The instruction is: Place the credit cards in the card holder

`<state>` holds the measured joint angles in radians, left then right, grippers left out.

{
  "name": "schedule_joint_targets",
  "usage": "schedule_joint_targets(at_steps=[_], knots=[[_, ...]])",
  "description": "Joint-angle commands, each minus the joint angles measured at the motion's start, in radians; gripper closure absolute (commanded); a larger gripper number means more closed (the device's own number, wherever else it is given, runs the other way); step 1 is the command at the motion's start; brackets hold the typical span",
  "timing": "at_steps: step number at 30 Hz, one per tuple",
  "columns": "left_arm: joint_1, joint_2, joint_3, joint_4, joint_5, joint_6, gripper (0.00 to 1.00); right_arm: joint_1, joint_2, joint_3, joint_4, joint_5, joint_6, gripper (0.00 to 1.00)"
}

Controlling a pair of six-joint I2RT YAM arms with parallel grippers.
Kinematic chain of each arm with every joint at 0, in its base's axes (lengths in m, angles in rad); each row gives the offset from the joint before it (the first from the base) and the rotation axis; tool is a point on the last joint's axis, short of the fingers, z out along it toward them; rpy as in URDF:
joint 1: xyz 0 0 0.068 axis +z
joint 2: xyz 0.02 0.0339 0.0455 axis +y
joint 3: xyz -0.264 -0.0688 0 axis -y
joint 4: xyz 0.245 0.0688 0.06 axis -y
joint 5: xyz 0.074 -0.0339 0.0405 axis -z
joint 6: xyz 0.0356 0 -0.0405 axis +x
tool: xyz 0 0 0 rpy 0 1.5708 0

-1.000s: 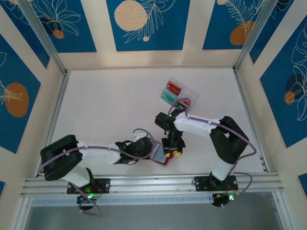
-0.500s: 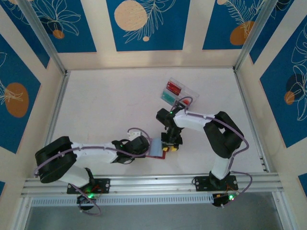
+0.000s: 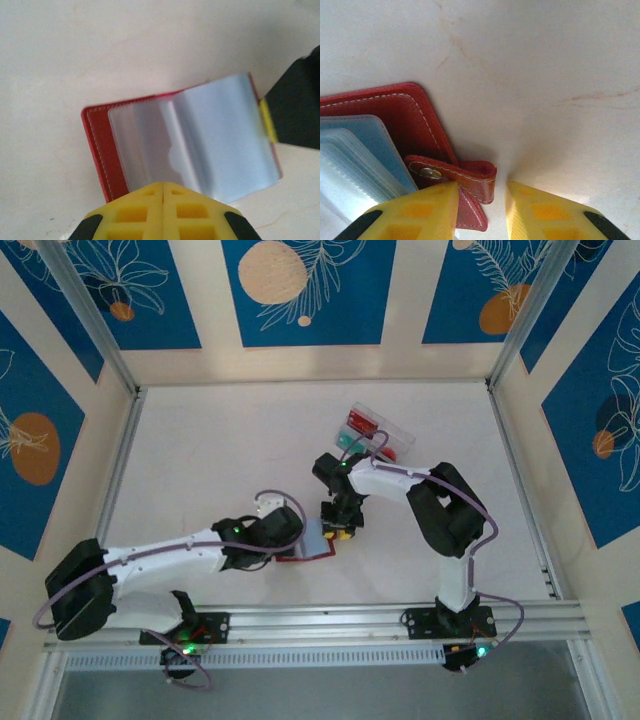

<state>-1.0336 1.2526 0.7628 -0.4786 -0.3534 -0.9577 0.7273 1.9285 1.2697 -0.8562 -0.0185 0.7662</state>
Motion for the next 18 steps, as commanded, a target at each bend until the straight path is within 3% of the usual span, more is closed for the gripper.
schedule_joint_targets(at_steps=[1,6,11,18], knots=[[0.029,0.011,0.091,-0.108,0.061,0.059,1.0,0.006,-0.006,-0.007,-0.014,0.008,0.01,0.69],[0.076,0.119,0.147,0.017,0.262,0.08,1.0,-0.005,-0.014,0.005,-0.016,-0.011,-0.002,0.68],[0.136,0.232,0.1,0.197,0.424,0.066,1.0,-0.015,-0.017,0.006,-0.014,-0.032,-0.007,0.68],[0.178,0.363,0.017,0.345,0.483,0.065,1.0,-0.031,-0.042,0.039,-0.052,-0.02,-0.016,0.67]])
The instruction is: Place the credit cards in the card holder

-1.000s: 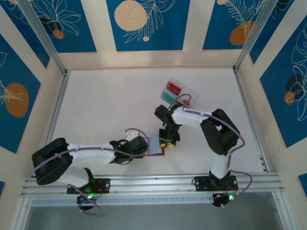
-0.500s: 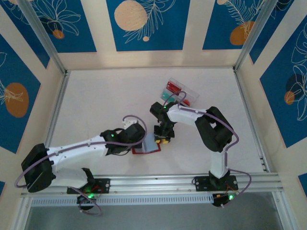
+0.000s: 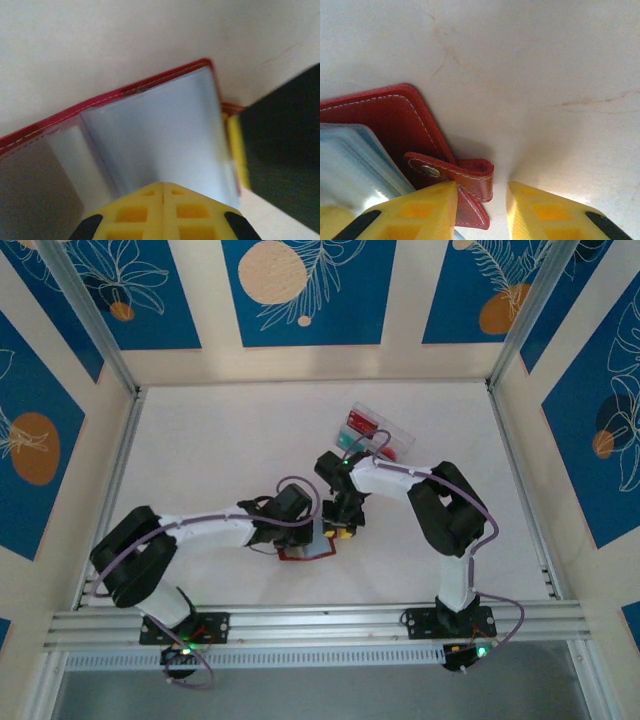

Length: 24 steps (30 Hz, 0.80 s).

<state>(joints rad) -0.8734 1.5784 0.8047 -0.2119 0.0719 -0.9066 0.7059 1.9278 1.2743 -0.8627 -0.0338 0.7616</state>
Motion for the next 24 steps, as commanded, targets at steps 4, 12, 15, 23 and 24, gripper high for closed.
schedule_joint_targets(at_steps=[4,12,15,23,24], knots=[[0.035,0.102,-0.07,0.135,0.059,0.033,1.0,-0.022,-0.082,0.061,-0.08,0.028,-0.018,0.62],[0.039,0.049,-0.054,0.104,0.101,0.11,1.0,-0.097,-0.218,0.194,-0.24,0.291,-0.049,0.52],[0.04,0.021,-0.009,0.053,0.122,0.153,1.0,-0.162,-0.215,0.288,-0.288,0.429,-0.093,0.44],[0.042,-0.048,0.052,-0.001,0.191,0.189,1.0,-0.291,-0.052,0.449,-0.317,0.734,-0.255,0.37],[0.041,-0.053,0.055,-0.005,0.194,0.191,1.0,-0.296,-0.029,0.455,-0.299,0.76,-0.287,0.37]])
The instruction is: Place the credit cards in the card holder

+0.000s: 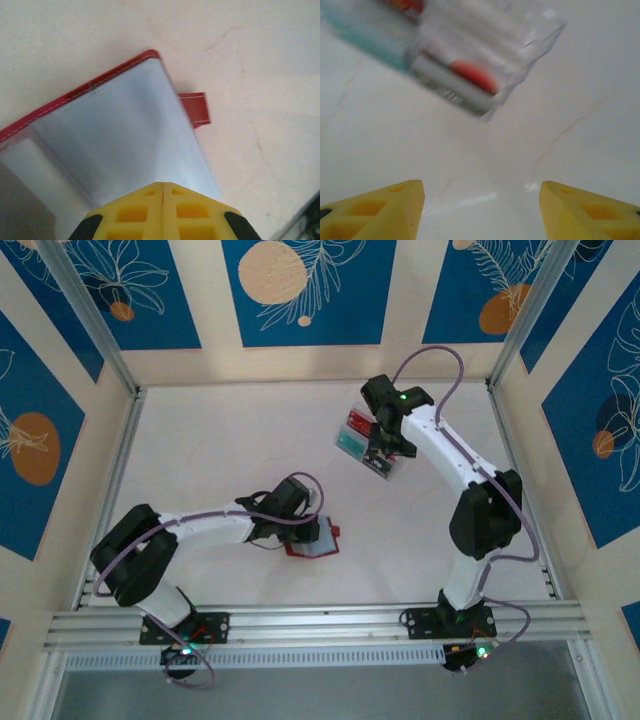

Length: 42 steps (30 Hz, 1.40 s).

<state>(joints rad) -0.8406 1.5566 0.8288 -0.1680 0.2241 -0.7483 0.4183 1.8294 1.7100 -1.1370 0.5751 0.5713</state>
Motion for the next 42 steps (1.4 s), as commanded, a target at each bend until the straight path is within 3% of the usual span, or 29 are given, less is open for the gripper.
schedule_joint_targets(at_steps=[1,8,28,42], knots=[[0.01,-0.033,0.033,-0.054,0.045,0.034,1.0,-0.013,0.092,0.032,-0.021,0.183,-0.111,0.37],[0.017,-0.036,0.007,-0.063,0.046,0.037,1.0,-0.044,0.157,0.055,0.089,0.144,-0.204,0.37],[0.044,-0.045,-0.088,-0.056,0.017,0.024,1.0,-0.049,0.291,0.113,0.132,0.112,-0.302,0.37],[0.057,-0.07,-0.119,-0.043,0.007,-0.001,1.0,-0.07,0.356,0.182,0.115,0.196,-0.315,0.4]])
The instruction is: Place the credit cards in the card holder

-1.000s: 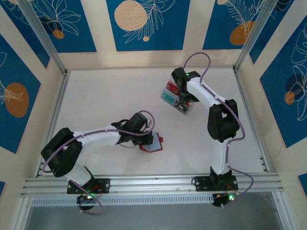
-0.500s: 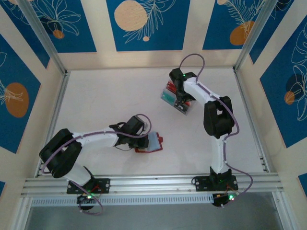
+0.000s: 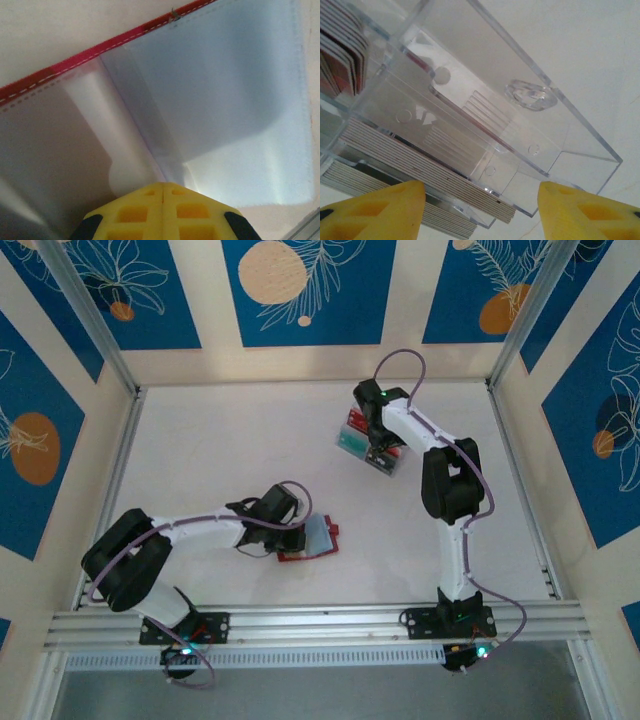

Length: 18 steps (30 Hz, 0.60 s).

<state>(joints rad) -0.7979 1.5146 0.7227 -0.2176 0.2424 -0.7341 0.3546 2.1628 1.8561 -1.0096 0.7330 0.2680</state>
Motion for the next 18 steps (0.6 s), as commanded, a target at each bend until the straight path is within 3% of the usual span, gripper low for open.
schedule_joint_targets(at_steps=[1,18], knots=[[0.016,-0.028,-0.014,0.006,-0.012,-0.014,1.0,-0.006,0.023,0.04,-0.014,0.04,-0.013,0.41],[0.029,-0.033,-0.031,0.02,-0.006,-0.031,1.0,-0.021,0.035,0.105,-0.015,-0.012,-0.079,0.63]])
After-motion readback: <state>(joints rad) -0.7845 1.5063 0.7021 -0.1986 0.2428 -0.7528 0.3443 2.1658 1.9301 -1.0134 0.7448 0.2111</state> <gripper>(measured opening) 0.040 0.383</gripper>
